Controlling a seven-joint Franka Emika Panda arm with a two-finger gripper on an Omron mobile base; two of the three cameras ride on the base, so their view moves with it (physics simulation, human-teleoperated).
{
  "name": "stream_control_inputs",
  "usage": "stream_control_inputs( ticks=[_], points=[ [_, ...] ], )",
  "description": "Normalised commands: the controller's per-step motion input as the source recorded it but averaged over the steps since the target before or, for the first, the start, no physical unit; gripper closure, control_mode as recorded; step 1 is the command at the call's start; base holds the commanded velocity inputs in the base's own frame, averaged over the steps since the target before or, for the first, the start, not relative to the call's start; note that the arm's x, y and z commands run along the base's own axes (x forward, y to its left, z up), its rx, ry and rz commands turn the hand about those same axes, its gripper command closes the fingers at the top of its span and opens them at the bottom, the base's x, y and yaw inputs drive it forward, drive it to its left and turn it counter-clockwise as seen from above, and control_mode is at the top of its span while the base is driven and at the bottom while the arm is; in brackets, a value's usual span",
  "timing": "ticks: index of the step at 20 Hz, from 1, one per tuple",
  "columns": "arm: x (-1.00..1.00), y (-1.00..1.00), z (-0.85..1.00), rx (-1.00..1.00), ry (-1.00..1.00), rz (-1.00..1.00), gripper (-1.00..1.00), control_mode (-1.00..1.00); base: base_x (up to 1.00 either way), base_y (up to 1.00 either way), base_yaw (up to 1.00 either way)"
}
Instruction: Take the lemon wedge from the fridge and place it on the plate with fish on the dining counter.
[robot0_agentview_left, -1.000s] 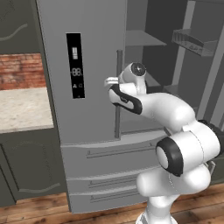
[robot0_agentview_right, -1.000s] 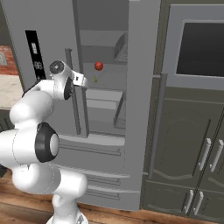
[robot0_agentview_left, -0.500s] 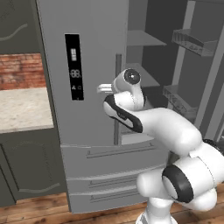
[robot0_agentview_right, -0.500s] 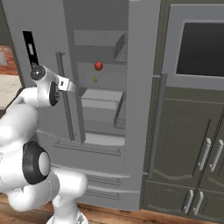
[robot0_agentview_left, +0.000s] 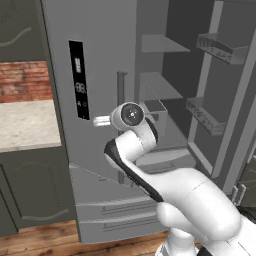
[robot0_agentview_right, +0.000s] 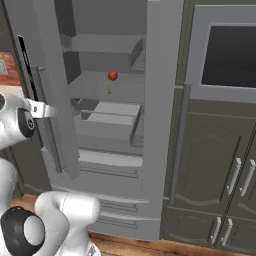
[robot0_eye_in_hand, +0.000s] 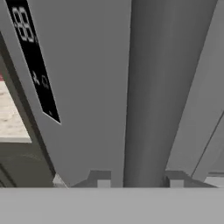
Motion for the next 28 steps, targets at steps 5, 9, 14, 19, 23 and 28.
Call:
stream_control_inputs(
  ticks=[5, 9, 14, 19, 23, 28],
  points=[
    [-0.99, 1.00, 0.62, -0.07, 0.00, 0.00, -1.00, -1.00, 0.00, 0.00, 0.00],
    [-1.00, 0.82, 0.55, 0.00, 0.00, 0.00, -1.00, -1.00, 0.00, 0.00, 0.00],
    [-1.00, -0.15, 0.28, 0.06, -0.03, 0.01, -1.00, -1.00, 0.00, 0.00, 0.00],
    [-1.00, -1.00, 0.37, 0.33, -0.02, 0.00, -1.00, -1.00, 0.00, 0.00, 0.00],
    [-0.80, -1.00, 0.60, 0.46, 0.00, 0.01, -1.00, -1.00, 0.00, 0.00, 0.00],
    [0.00, -0.98, 0.32, 0.48, 0.02, 0.19, -1.00, -1.00, 0.00, 0.00, 0.00]
  ],
)
